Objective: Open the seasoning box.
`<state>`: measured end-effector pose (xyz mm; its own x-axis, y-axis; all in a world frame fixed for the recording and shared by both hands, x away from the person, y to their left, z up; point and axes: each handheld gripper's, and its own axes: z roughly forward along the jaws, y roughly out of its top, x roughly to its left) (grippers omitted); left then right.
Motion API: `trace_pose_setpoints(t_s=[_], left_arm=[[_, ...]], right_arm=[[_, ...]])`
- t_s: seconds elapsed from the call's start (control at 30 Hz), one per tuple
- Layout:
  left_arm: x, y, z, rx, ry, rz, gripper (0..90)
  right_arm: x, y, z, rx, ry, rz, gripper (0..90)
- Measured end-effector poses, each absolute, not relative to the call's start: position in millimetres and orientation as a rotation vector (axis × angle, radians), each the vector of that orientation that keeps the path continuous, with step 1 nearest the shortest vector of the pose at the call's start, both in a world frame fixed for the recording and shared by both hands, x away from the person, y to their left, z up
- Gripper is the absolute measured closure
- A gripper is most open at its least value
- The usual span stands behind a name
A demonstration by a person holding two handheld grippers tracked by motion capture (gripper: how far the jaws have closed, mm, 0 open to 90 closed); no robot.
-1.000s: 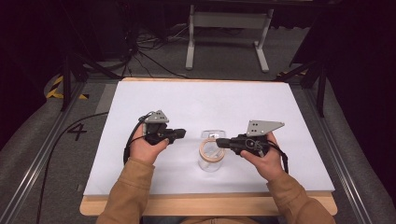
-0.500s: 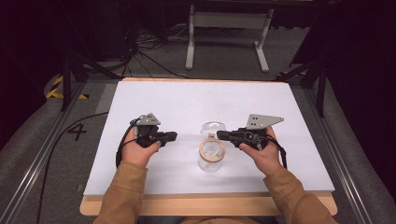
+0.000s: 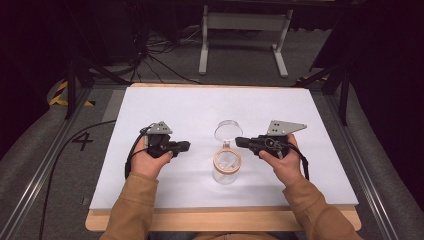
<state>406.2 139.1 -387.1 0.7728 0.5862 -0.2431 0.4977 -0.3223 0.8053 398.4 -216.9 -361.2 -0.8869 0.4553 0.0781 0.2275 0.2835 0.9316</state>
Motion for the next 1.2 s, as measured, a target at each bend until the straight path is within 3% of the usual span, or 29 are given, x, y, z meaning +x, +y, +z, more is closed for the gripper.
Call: trace_pose_setpoints(t_s=[0.17,0.33,0.53,0.8,1.2], left_arm=[[405,139,-382,1.988,0.791,0.120,82.1],[401,142,-370,2.033,0.778,0.152,75.7],[400,155,-364,2.027,0.827,0.220,59.0],[406,179,-366,2.020,0.939,0.233,55.0],[419,192,-380,2.032,1.043,0.233,51.6]], right_arm=[[395,-222,-355,0.613,2.336,1.643,89.5],[396,-240,-346,0.644,2.304,1.659,80.8],[398,-264,-338,0.703,2.272,1.635,70.6],[404,-294,-339,0.822,2.278,1.523,58.9],[418,-336,-356,1.051,2.237,1.353,53.9]])
